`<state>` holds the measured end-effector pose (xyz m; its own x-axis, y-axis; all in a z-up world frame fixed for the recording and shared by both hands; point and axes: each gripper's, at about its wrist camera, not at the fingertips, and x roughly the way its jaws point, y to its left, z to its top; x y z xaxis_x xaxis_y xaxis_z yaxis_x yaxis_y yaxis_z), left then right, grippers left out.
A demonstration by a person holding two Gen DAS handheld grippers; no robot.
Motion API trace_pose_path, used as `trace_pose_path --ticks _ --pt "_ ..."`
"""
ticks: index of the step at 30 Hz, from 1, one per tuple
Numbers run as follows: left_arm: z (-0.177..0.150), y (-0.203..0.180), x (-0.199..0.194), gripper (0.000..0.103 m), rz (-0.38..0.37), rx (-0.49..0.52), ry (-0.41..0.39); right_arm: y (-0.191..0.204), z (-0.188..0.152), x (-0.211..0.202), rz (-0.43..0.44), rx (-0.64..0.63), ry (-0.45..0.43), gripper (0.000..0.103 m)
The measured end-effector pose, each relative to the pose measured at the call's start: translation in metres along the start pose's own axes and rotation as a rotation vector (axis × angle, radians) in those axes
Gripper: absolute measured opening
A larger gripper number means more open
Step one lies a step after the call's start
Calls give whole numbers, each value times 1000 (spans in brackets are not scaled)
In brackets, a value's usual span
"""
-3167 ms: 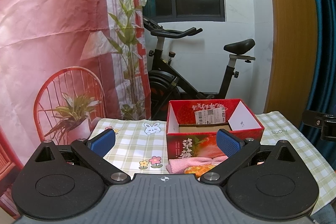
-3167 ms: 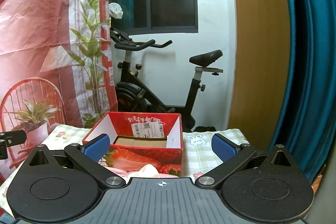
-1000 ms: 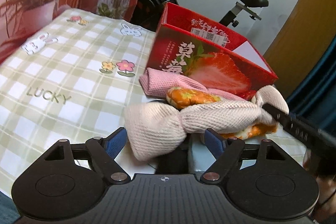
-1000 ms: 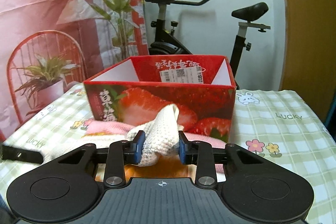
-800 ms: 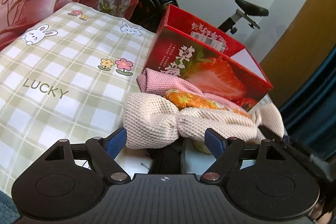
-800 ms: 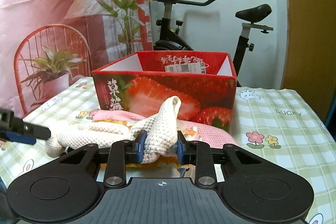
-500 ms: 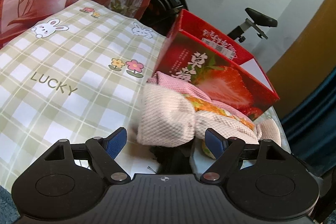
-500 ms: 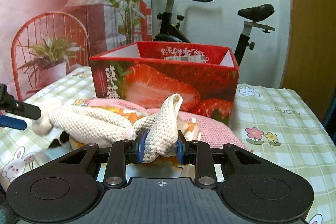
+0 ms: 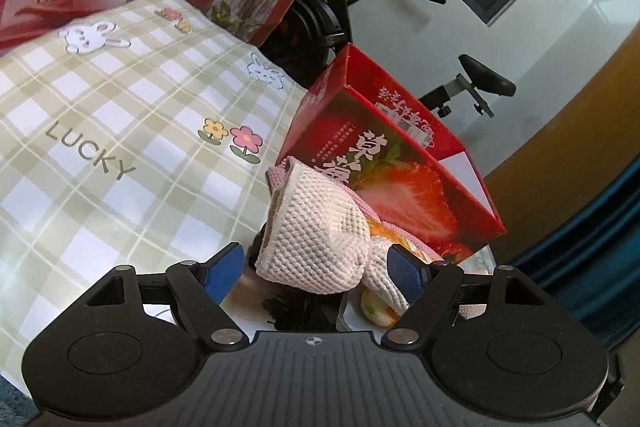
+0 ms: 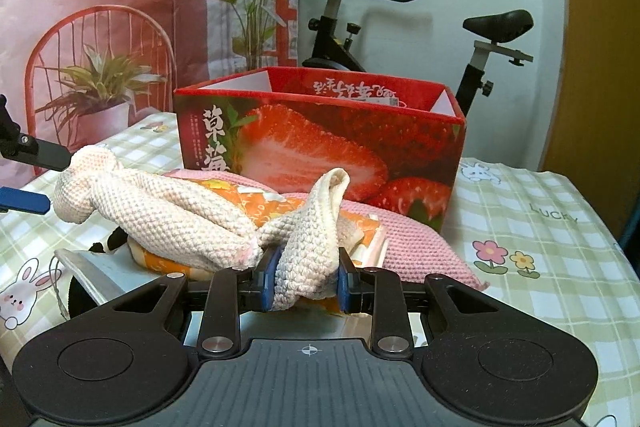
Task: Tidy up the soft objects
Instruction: 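Close the left gripper on the cream knitted bag beside the right gripper, then lift the cream knitted bag with both grippers over the red box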
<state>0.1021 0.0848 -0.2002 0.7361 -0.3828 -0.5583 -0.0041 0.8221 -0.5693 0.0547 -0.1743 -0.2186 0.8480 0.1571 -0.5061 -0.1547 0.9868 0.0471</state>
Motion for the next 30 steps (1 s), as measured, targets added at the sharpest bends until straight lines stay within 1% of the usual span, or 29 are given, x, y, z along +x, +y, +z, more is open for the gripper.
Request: trace_pose_path --ticks 3,4,7,10,14,15,16,17,18,21,24,30 --pt "2 7 6 63 -18 -50 6 -1 -1 1 3 1 1 27" --pt "3 8 6 60 -20 -61 3 0 -1 1 3 0 2 27" --pt "5 13 10 60 -30 -86 -8 0 -1 2 2 -3 3 27" --pt "8 12 15 60 -58 -99 -16 2 -2 3 1 -11 10 28" --pt "13 4 24 60 -88 -61 -20 1 -3 4 3 -8 17 28" --pt "13 3 25 57 -92 -53 -22 1 -3 4 4 -6 18 28" --pt "11 3 25 48 -97 -50 -19 1 -3 4 3 -6 18 28" --pt "10 2 25 42 -89 -39 -15 1 -3 5 3 -6 17 28" --pt "9 2 25 32 -72 -25 -15 1 -3 5 4 -4 17 28" --pt "5 8 20 18 -50 -11 -33 0 -2 4 6 11 16 28" --pt "3 6 16 18 -30 38 -39 0 -1 1 13 25 4 28" --pt "-2 -7 17 17 43 182 -31 -4 1 -7 20 58 -51 28"
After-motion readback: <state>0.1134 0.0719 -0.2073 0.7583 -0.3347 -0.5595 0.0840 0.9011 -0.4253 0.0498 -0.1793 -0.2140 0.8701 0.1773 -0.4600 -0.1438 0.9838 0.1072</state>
